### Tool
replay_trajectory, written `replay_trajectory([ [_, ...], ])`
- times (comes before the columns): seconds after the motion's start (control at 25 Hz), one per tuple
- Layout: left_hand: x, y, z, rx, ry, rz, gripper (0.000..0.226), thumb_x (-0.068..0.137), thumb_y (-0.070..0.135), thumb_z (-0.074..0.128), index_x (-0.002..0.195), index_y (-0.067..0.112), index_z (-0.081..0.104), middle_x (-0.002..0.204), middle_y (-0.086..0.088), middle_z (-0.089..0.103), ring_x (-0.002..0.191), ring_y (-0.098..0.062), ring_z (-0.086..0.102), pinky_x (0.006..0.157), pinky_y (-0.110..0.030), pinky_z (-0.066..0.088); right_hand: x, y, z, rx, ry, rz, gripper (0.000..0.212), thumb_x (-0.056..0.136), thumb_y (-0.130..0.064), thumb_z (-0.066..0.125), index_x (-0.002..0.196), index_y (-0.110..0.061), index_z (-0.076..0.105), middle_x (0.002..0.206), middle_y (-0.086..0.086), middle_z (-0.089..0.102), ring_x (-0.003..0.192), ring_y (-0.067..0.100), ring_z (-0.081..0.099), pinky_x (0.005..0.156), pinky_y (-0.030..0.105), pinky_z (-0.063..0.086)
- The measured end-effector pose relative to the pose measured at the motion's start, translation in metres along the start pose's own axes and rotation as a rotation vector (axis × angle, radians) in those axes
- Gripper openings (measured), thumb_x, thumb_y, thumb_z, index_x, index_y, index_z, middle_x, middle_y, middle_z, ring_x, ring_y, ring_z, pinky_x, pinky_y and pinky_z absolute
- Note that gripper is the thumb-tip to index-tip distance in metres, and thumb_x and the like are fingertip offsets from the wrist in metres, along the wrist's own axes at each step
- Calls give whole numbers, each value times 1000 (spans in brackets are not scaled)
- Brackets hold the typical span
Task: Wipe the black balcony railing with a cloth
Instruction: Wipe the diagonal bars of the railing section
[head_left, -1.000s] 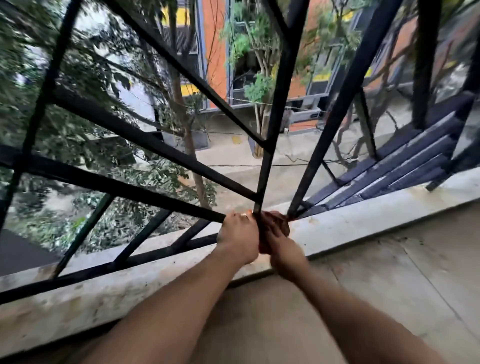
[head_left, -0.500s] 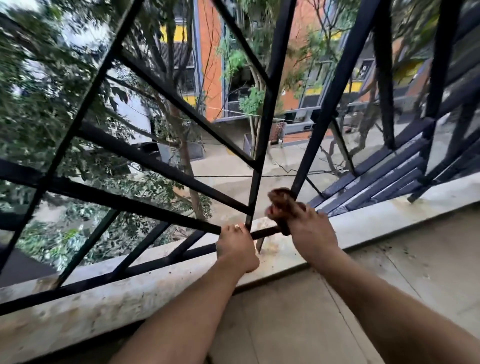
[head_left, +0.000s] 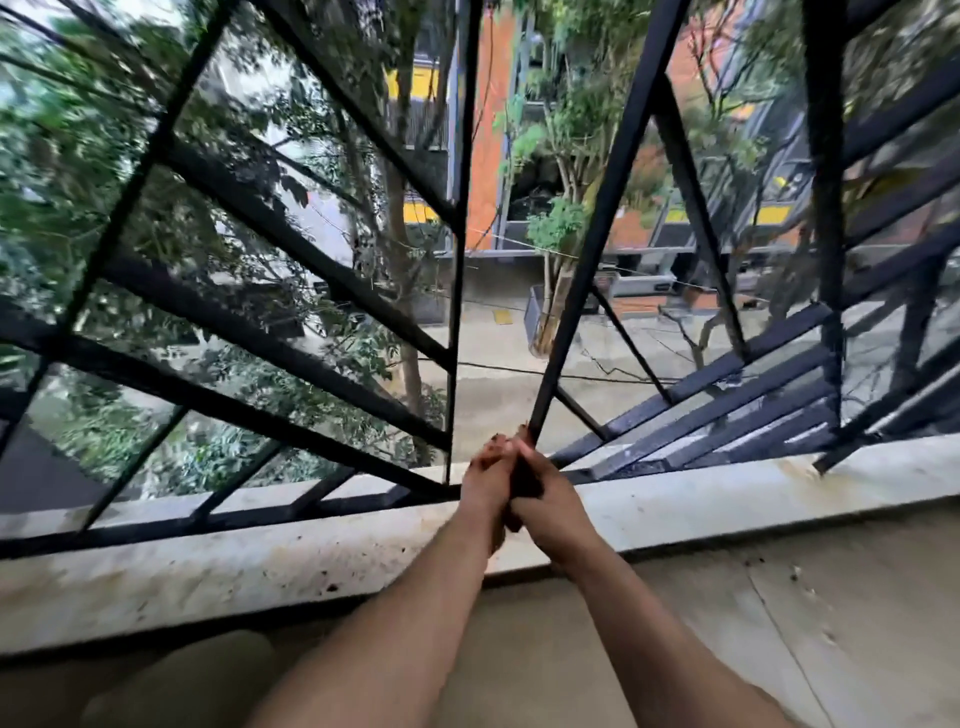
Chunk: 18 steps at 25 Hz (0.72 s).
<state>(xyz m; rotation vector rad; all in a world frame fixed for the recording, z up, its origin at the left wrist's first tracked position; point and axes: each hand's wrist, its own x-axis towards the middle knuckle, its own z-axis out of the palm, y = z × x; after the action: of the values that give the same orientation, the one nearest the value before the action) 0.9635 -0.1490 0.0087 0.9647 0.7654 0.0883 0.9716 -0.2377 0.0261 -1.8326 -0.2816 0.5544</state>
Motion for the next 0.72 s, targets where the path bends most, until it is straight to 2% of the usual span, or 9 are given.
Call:
replay_trajectory([
  [0.12, 52, -11, 25, -157, 101, 41, 62, 72, 55, 77, 118, 14, 69, 115, -16, 72, 95, -30, 71, 72, -35, 56, -7, -30, -31, -112, 211, -88, 55, 76, 4, 54, 116, -29, 73, 113, -13, 74, 103, 6, 70, 91, 26, 56],
  [0.24, 87, -32, 35, -55, 130, 71, 73, 71, 76, 72, 106, 12, 70, 89, -19, 73, 82, -43, 71, 69, -52, 54, -13, -54, -60, 2, 385, -157, 46, 84, 10, 52, 101, -27, 75, 98, -14, 74, 88, -3, 68, 75, 11, 52],
  [0.28, 63, -18, 37, -37, 140, 111, 60, 84, 69, 64, 98, 10, 69, 74, -18, 69, 65, -39, 69, 57, -50, 52, -14, -59, -69, 5, 405, -156, 47, 84, 11, 51, 101, -28, 73, 98, -16, 72, 88, -5, 67, 75, 9, 50],
  [0.36, 29, 12, 43, 3, 82, 19, 39, 103, 31, 40, 77, 12, 63, 57, -13, 56, 40, -28, 55, 38, -40, 44, -10, -68, -82, -59, 403, -190, 46, 86, 9, 50, 109, -25, 69, 104, -14, 69, 90, -6, 64, 80, 7, 45],
  [0.44, 29, 38, 50, 11, 70, 41, 30, 95, 16, 41, 77, 11, 65, 64, -13, 57, 46, -26, 58, 46, -31, 49, 3, -70, -81, -159, 402, -229, 43, 89, 4, 51, 122, -19, 67, 116, -4, 68, 99, 3, 62, 89, 13, 43],
  [0.52, 43, 41, 60, -124, 92, 110, 31, 98, 21, 46, 104, 1, 69, 94, -20, 68, 80, -29, 68, 77, -35, 58, 10, -76, -75, -202, 397, -264, 41, 92, 0, 54, 130, -14, 63, 127, 3, 65, 115, 19, 59, 98, 23, 39],
  [0.56, 27, 47, 60, -135, 140, 97, 35, 103, 26, 45, 113, 0, 66, 103, -22, 68, 88, -28, 67, 83, -33, 56, 10, -79, -74, -221, 413, -269, 41, 93, -1, 54, 132, -12, 61, 130, 4, 62, 121, 21, 56, 101, 23, 36],
  [0.64, 12, 51, 59, -159, 110, 34, 27, 105, 27, 46, 98, 8, 65, 93, -18, 72, 75, -21, 68, 72, -27, 57, 8, -85, -75, -231, 470, -260, 40, 93, -3, 55, 132, -11, 60, 135, 5, 60, 128, 23, 52, 105, 26, 34],
  [0.72, 3, 75, 67, -33, 110, 164, 26, 99, 33, 54, 86, 15, 66, 90, -12, 73, 78, -23, 68, 79, -34, 59, 3, -90, -75, -243, 573, -288, 35, 93, -5, 56, 127, -8, 62, 128, 9, 63, 124, 30, 54, 103, 32, 38],
])
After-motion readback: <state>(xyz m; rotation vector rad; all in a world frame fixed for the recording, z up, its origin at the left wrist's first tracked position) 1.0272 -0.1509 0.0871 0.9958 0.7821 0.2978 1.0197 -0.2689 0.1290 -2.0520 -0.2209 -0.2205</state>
